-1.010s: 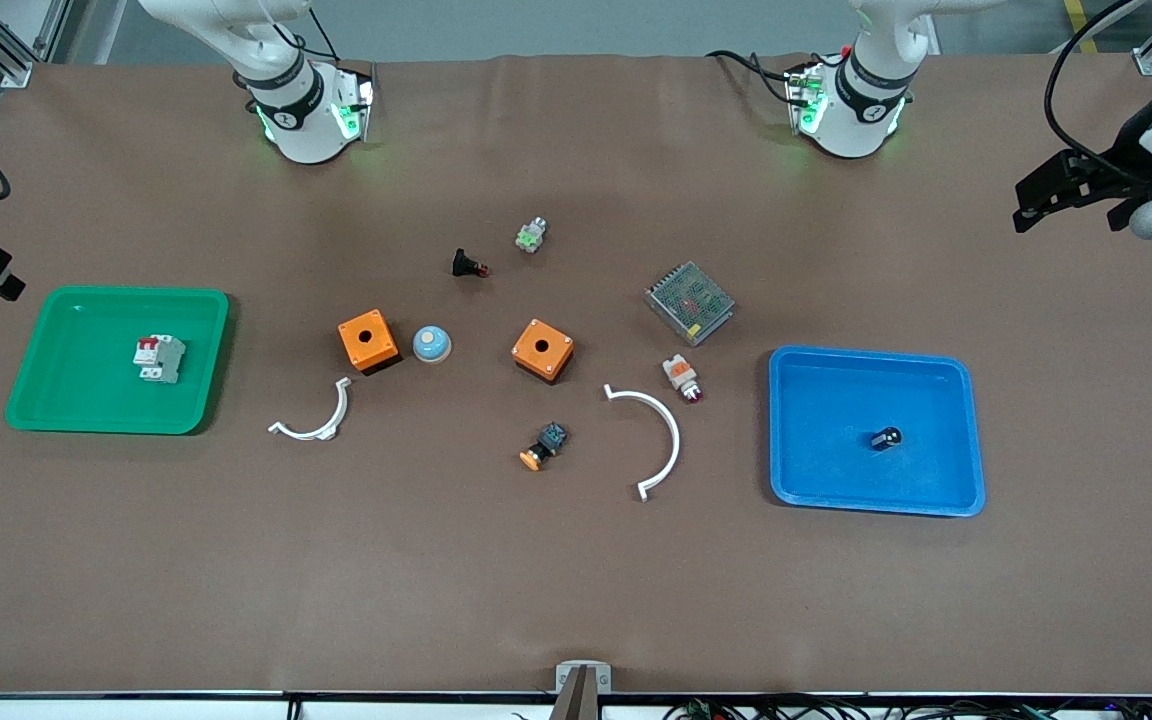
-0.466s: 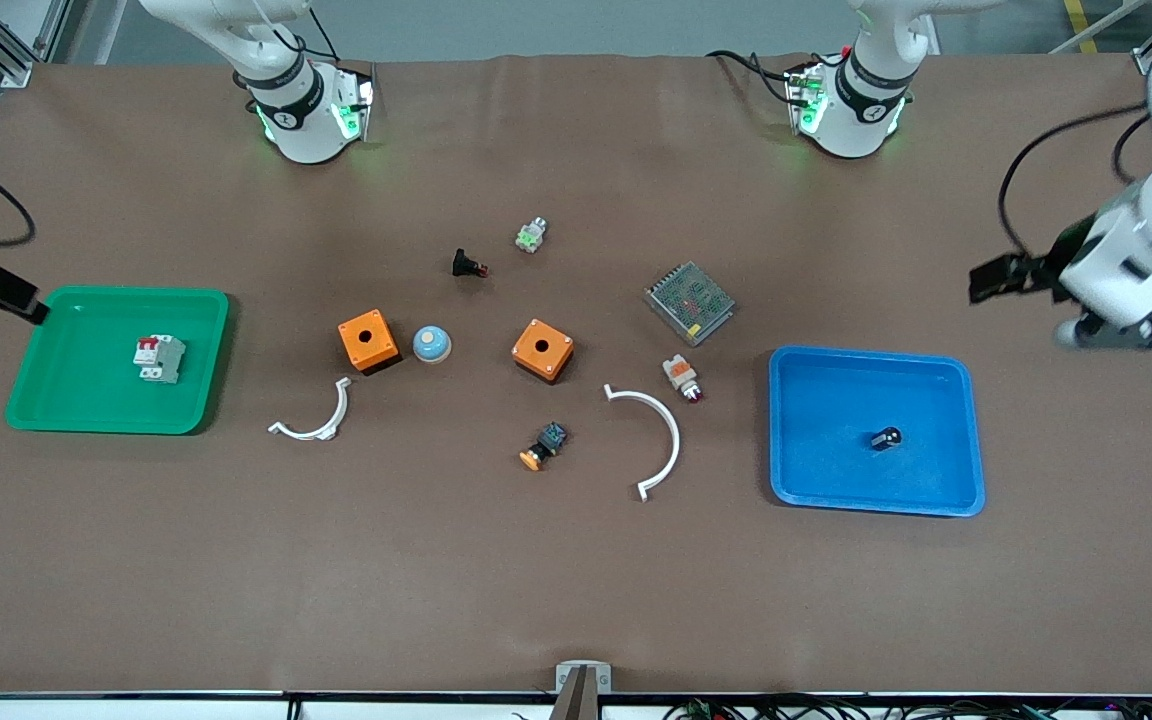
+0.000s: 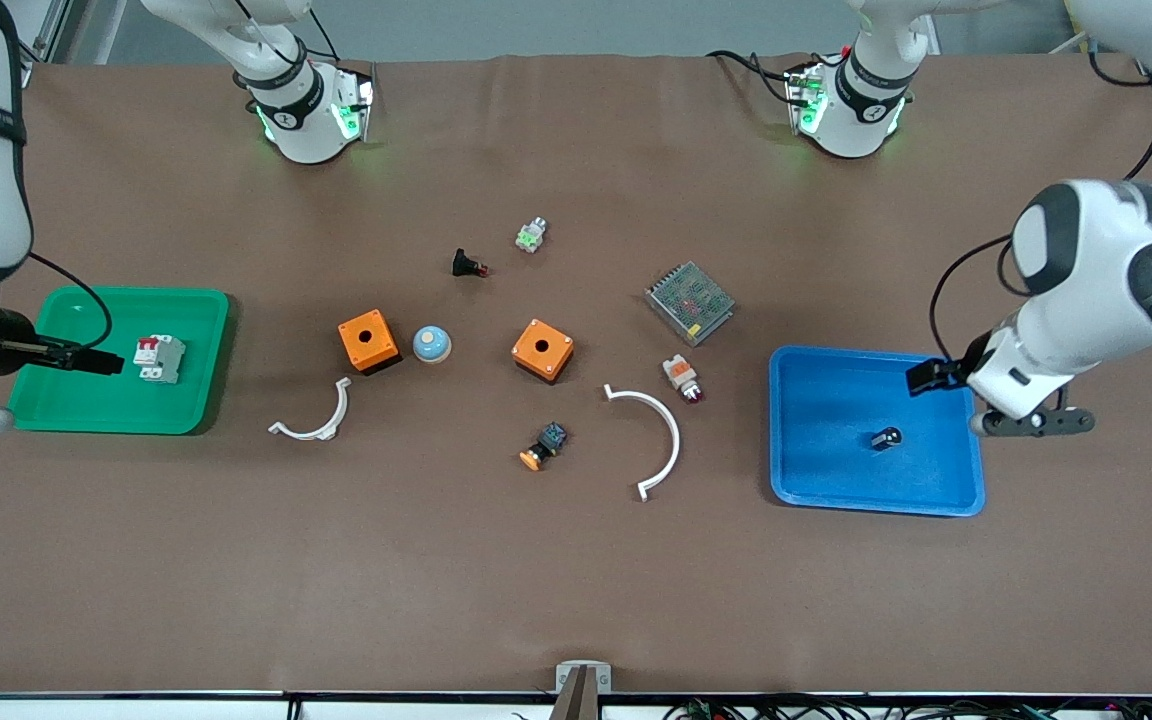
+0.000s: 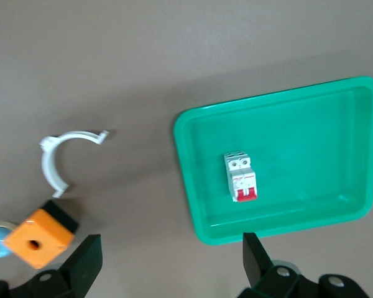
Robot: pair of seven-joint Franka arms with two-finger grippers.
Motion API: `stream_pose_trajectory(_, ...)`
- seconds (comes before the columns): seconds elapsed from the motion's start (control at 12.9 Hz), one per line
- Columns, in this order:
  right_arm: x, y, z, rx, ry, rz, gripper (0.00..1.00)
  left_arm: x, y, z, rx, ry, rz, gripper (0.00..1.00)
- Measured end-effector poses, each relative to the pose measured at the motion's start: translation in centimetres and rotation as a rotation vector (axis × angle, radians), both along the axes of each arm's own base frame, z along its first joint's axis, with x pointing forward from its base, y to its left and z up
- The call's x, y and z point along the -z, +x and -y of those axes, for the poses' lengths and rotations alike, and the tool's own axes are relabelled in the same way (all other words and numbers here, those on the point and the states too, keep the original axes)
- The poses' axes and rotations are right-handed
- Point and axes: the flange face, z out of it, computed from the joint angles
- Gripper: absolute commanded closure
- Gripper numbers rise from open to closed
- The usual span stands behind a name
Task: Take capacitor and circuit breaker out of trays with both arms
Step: 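Grasp the breaker with the right gripper while the left gripper grasps the capacitor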
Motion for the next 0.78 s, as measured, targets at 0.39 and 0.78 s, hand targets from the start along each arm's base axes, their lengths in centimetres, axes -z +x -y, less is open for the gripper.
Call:
stream_pose_trajectory(0.39, 11.4, -5.2, 6.9, -0.099, 0.022, 0.060, 0.00, 11.1, 1.6, -0.2, -0.014, -0.021, 0.027, 0.31)
stream_pose_trajectory(0.78, 21.8, -8.7, 7.4, -0.161, 0.004, 0.093, 0.36, 14.0, 2.1, -0.3, -0.018, -0.027, 0.031, 0.45)
